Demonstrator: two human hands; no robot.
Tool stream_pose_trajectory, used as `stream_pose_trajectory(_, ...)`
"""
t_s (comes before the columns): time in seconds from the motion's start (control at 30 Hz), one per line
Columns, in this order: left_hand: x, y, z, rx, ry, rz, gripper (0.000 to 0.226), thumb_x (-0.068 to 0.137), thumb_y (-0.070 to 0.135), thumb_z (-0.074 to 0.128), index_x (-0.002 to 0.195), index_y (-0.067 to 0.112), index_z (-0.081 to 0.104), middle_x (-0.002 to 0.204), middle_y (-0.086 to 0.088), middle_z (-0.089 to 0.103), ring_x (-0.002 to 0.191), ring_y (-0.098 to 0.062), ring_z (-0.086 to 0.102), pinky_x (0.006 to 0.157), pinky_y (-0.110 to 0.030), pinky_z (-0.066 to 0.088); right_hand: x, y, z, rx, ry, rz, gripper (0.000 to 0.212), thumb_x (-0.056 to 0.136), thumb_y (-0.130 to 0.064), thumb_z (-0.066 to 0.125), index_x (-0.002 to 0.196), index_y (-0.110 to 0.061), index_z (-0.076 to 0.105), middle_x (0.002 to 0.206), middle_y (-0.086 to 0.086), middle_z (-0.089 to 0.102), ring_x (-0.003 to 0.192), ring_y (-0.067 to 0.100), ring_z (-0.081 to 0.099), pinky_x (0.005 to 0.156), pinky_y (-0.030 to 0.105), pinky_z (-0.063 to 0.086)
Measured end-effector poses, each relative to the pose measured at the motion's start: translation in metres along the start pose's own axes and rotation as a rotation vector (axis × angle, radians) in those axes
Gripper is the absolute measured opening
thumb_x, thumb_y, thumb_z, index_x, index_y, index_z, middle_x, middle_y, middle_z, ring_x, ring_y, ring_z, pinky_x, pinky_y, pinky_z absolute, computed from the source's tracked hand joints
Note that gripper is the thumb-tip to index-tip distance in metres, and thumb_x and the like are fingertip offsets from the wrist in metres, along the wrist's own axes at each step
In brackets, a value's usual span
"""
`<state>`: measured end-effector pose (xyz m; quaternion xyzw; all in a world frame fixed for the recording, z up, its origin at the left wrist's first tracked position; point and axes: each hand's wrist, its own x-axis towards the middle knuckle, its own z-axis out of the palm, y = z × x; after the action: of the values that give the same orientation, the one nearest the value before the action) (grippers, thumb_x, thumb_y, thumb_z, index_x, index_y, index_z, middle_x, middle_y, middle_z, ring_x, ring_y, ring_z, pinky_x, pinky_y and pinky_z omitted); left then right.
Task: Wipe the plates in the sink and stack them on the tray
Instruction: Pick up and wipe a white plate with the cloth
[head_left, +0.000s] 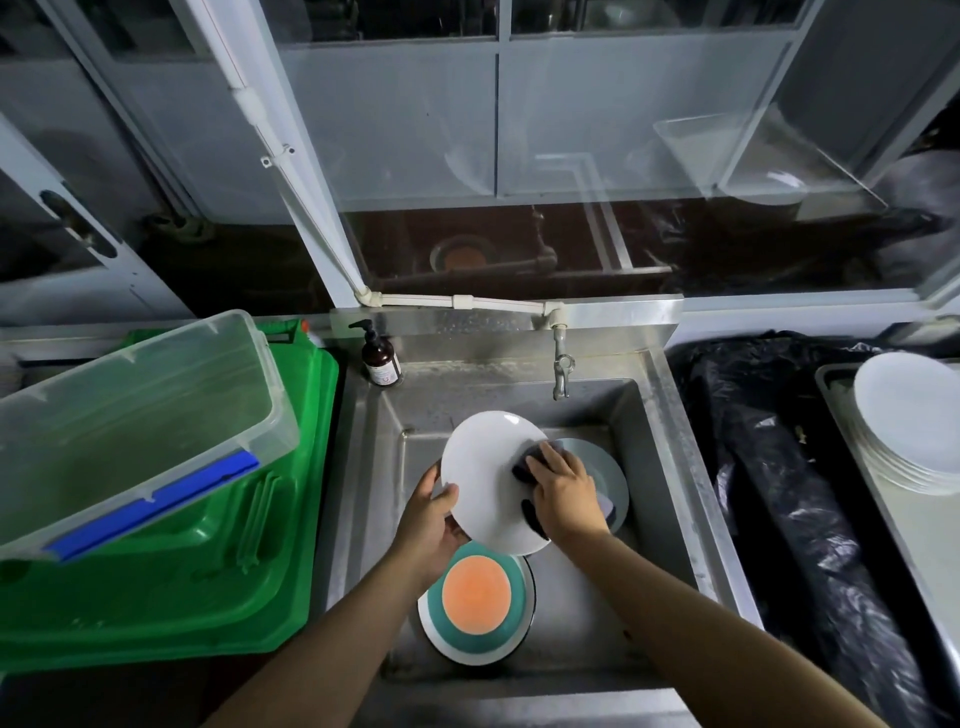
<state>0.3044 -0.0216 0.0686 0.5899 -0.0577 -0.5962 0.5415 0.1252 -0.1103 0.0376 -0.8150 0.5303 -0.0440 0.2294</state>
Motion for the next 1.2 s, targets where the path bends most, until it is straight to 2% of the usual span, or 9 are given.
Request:
stream_pose_trajectory(0.13, 0.006, -0.003, 0.003, -0.043, 0.033, -0.002, 0.041, 0.108, 0.006, 0.039, 0.14, 0.027, 0.054, 0.131, -0.011, 0.066, 0.116, -0.039, 0.065, 0.097, -0.06, 0.054, -0.022, -0.026, 0.021, 0.025, 0.103, -0.313, 0.038, 0.092, -0.023, 0.05, 0.127, -0.02, 0.066, 0.149, 0.003, 0.049, 0.128, 0.035, 0.05, 0.095, 0.051, 0.052)
stream_pose_trajectory(0.23, 0.009, -0.002, 0.0, -0.044, 0.045, -0.003, 0.041, 0.109, 0.009, 0.039, 0.142, 0.027, 0.054, 0.133, -0.013, 0.065, 0.117, -0.041, 0.065, 0.097, -0.063, 0.053, -0.035, -0.031, 0.027, 0.052, 0.071, -0.496, 0.036, 0.095, -0.029, 0.051, 0.128, -0.023, 0.064, 0.148, 0.002, 0.05, 0.126, 0.032, 0.053, 0.093, 0.044, 0.052)
stream_pose_trajectory(0.3, 0.01, 0.0, -0.004, -0.056, 0.04, -0.014, 0.041, 0.109, 0.009, 0.04, 0.144, 0.027, 0.053, 0.135, -0.013, 0.064, 0.117, -0.04, 0.064, 0.096, -0.063, 0.053, -0.028, -0.014, 0.026, 0.023, 0.07, -0.479, 0.038, 0.094, -0.028, 0.052, 0.131, -0.024, 0.062, 0.151, 0.001, 0.047, 0.129, 0.032, 0.051, 0.097, 0.045, 0.05)
stream_pose_trajectory(0.47, 0.008, 0.002, -0.012, -0.028, 0.05, -0.003, 0.042, 0.108, 0.009, 0.044, 0.142, 0.031, 0.055, 0.131, -0.004, 0.066, 0.114, -0.033, 0.065, 0.088, -0.052, 0.059, -0.014, 0.014, 0.016, 0.018, -0.001, -0.028, 0.046, 0.095, -0.015, 0.049, 0.14, -0.021, 0.057, 0.159, 0.0, 0.035, 0.146, 0.032, 0.028, 0.11, 0.052, 0.038)
stream_pose_trajectory(0.6, 0.013, -0.003, -0.007, -0.069, 0.065, -0.007, 0.04, 0.109, 0.01, 0.039, 0.135, 0.033, 0.058, 0.135, -0.009, 0.063, 0.118, -0.038, 0.063, 0.094, -0.059, 0.055, -0.036, -0.019, 0.027, 0.02, 0.078, -0.299, 0.044, 0.081, -0.015, 0.064, 0.125, -0.017, 0.066, 0.145, 0.007, 0.053, 0.126, 0.037, 0.052, 0.09, 0.053, 0.055)
stream_pose_trajectory(0.67, 0.016, -0.004, -0.005, -0.051, 0.062, 0.0, 0.039, 0.109, 0.012, 0.039, 0.135, 0.034, 0.058, 0.138, -0.011, 0.061, 0.121, -0.041, 0.061, 0.096, -0.064, 0.053, -0.051, -0.034, 0.036, 0.048, 0.075, -0.398, 0.038, 0.088, -0.022, 0.058, 0.126, -0.021, 0.064, 0.146, 0.004, 0.052, 0.125, 0.033, 0.053, 0.093, 0.048, 0.053)
stream_pose_trajectory(0.93, 0.017, -0.001, -0.011, -0.106, 0.052, -0.047, 0.04, 0.11, 0.013, 0.04, 0.141, 0.034, 0.054, 0.141, -0.009, 0.059, 0.116, -0.033, 0.063, 0.096, -0.058, 0.054, -0.037, -0.001, 0.029, -0.016, -0.015, -0.146, 0.042, 0.096, -0.016, 0.058, 0.138, -0.021, 0.059, 0.156, 0.002, 0.041, 0.14, 0.033, 0.037, 0.11, 0.053, 0.039)
stream_pose_trajectory(1.07, 0.011, -0.001, -0.007, -0.124, 0.056, -0.042, 0.037, 0.111, 0.014, 0.036, 0.14, 0.03, 0.053, 0.139, -0.011, 0.059, 0.115, -0.033, 0.063, 0.088, -0.049, 0.058, -0.051, -0.019, 0.042, -0.05, -0.01, -0.338, 0.053, 0.077, -0.02, 0.08, 0.128, -0.02, 0.065, 0.147, 0.006, 0.051, 0.127, 0.036, 0.052, 0.095, 0.053, 0.053)
stream_pose_trajectory(1.2, 0.0, -0.005, -0.007, -0.094, 0.02, -0.067, 0.036, 0.111, 0.016, 0.036, 0.141, 0.029, 0.051, 0.125, -0.011, 0.066, 0.107, -0.032, 0.066, 0.08, -0.045, 0.059, -0.043, -0.043, 0.052, 0.041, 0.05, -0.418, 0.032, 0.091, -0.025, 0.062, 0.123, -0.019, 0.067, 0.14, 0.008, 0.056, 0.118, 0.038, 0.056, 0.091, 0.051, 0.055)
